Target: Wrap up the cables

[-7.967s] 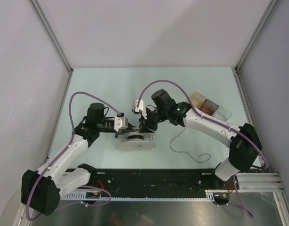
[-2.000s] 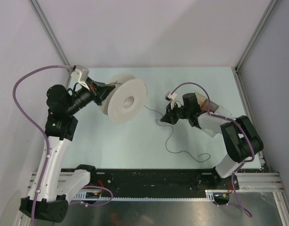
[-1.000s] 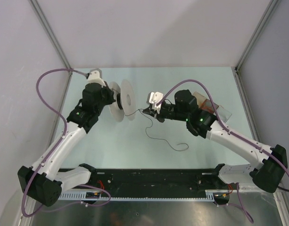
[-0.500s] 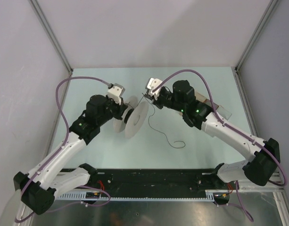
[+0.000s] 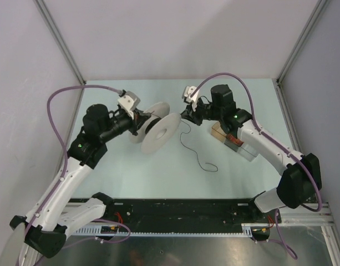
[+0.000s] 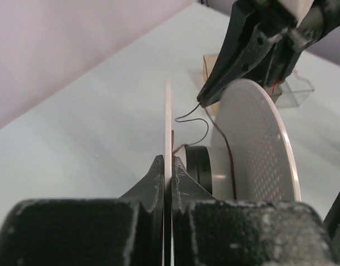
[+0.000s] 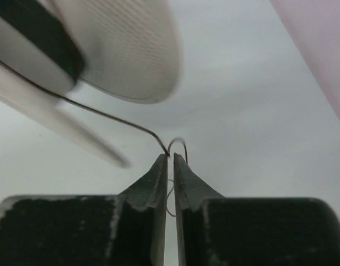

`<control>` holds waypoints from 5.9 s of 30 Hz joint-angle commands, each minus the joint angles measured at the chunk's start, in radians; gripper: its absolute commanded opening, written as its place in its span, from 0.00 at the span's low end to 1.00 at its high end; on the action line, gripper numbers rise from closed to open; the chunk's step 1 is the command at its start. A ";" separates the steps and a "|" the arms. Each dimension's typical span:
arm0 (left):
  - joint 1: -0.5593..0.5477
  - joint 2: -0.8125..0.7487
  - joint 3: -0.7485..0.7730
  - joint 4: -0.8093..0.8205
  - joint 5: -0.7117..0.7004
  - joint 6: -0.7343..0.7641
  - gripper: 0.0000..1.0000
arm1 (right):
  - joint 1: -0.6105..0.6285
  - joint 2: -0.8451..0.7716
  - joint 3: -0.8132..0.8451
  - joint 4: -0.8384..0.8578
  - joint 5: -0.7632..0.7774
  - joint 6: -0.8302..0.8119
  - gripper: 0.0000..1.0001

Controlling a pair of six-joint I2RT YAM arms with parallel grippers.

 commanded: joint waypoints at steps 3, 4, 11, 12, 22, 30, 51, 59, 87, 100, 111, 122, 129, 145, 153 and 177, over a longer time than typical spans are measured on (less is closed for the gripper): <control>0.057 0.021 0.223 -0.035 0.080 -0.123 0.00 | -0.081 0.012 0.062 -0.045 -0.061 0.041 0.38; 0.063 0.030 0.244 -0.036 0.075 -0.139 0.00 | -0.082 0.012 0.062 -0.052 -0.065 0.054 0.47; 0.075 0.072 0.363 -0.038 0.026 -0.231 0.00 | -0.094 -0.018 0.037 -0.054 -0.035 0.168 0.81; 0.078 0.076 0.375 -0.038 0.016 -0.246 0.00 | -0.096 -0.022 0.032 -0.056 -0.028 0.190 0.83; 0.088 0.096 0.453 -0.036 -0.086 -0.399 0.00 | -0.163 -0.088 -0.160 0.087 -0.094 0.352 0.99; 0.090 0.107 0.520 -0.027 -0.127 -0.485 0.00 | -0.138 -0.053 -0.222 0.022 -0.087 0.132 0.99; 0.092 0.087 0.548 -0.014 -0.084 -0.530 0.00 | 0.086 0.024 -0.369 0.266 -0.207 -0.066 0.89; 0.093 0.077 0.526 -0.011 -0.073 -0.517 0.00 | -0.071 -0.062 -0.387 0.330 -0.103 0.031 0.92; 0.119 0.102 0.559 0.003 -0.305 -0.512 0.00 | 0.204 -0.170 -0.398 0.238 -0.156 -0.070 0.02; 0.119 0.230 0.424 -0.011 -0.698 -0.478 0.00 | 0.428 -0.382 -0.254 -0.074 -0.067 -0.237 0.00; 0.084 0.302 0.202 -0.009 -0.662 -0.377 0.00 | 0.445 -0.391 -0.070 -0.063 0.110 -0.326 0.00; -0.045 0.261 0.104 -0.007 -0.284 -0.178 0.00 | 0.364 -0.212 0.107 0.197 0.206 -0.458 0.00; -0.063 0.170 0.042 -0.008 -0.054 -0.085 0.00 | 0.162 -0.050 0.311 0.202 0.134 -0.355 0.00; 0.070 0.066 0.189 0.026 0.344 -0.181 0.00 | -0.233 0.046 0.280 -0.020 -0.131 -0.245 0.00; 0.204 0.141 0.308 0.226 0.362 -0.560 0.00 | -0.262 0.053 0.163 -0.127 -0.217 -0.169 0.00; 0.260 0.139 0.399 0.389 -0.011 -0.776 0.00 | -0.082 -0.108 -0.072 0.129 -0.067 0.195 0.93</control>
